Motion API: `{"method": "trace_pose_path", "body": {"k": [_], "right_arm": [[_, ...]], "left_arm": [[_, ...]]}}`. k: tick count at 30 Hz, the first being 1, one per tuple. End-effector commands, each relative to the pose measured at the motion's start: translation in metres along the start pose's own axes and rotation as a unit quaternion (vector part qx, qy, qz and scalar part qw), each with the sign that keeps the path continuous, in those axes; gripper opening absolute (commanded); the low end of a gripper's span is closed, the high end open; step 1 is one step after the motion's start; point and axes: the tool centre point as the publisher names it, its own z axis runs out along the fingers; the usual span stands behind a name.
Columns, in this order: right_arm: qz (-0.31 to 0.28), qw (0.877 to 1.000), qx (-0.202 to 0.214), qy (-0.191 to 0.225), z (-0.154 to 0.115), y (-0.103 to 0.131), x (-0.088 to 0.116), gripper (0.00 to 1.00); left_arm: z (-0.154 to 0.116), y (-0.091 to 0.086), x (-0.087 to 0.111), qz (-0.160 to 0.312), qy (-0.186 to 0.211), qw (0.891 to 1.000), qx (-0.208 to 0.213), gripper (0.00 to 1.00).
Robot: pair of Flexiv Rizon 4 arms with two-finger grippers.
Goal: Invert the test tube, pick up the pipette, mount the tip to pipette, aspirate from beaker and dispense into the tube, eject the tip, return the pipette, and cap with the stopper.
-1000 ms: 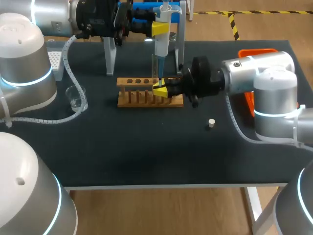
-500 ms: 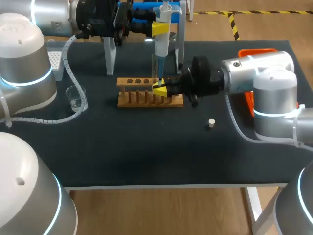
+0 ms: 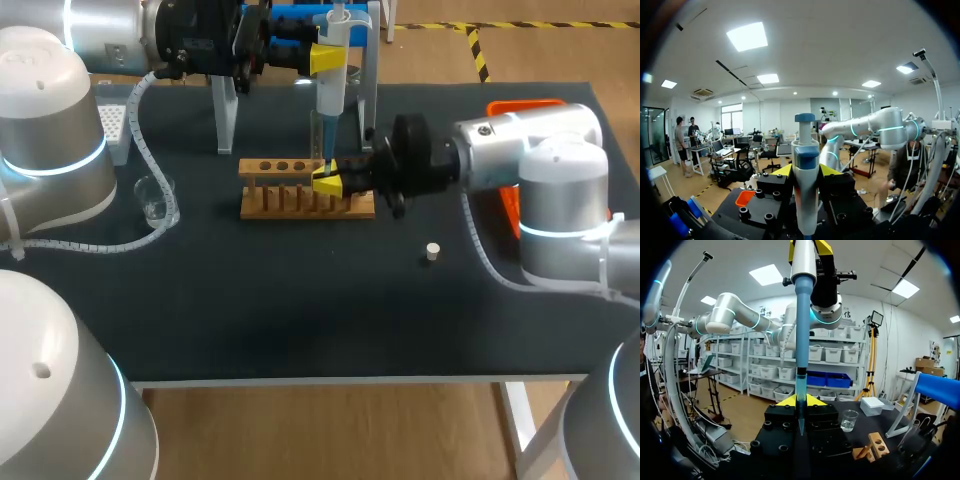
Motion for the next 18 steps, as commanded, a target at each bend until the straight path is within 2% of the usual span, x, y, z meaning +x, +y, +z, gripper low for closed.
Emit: {"method": "trace_pose_path", "body": {"k": [1, 18], "right_arm": [[0.0, 1.0, 0.002, 0.0, -0.0006, 0.0018, 0.0001, 0.0], [-0.004, 1.0, -0.001, 0.0, 0.0005, 0.0086, -0.002, 0.0]], "left_arm": [[-0.0015, -0.0005, -0.0006, 0.0, 0.002, 1.0, -0.001, 0.0], [-0.0015, -0.0005, -0.0006, 0.0, 0.002, 1.0, -0.001, 0.0]]}}
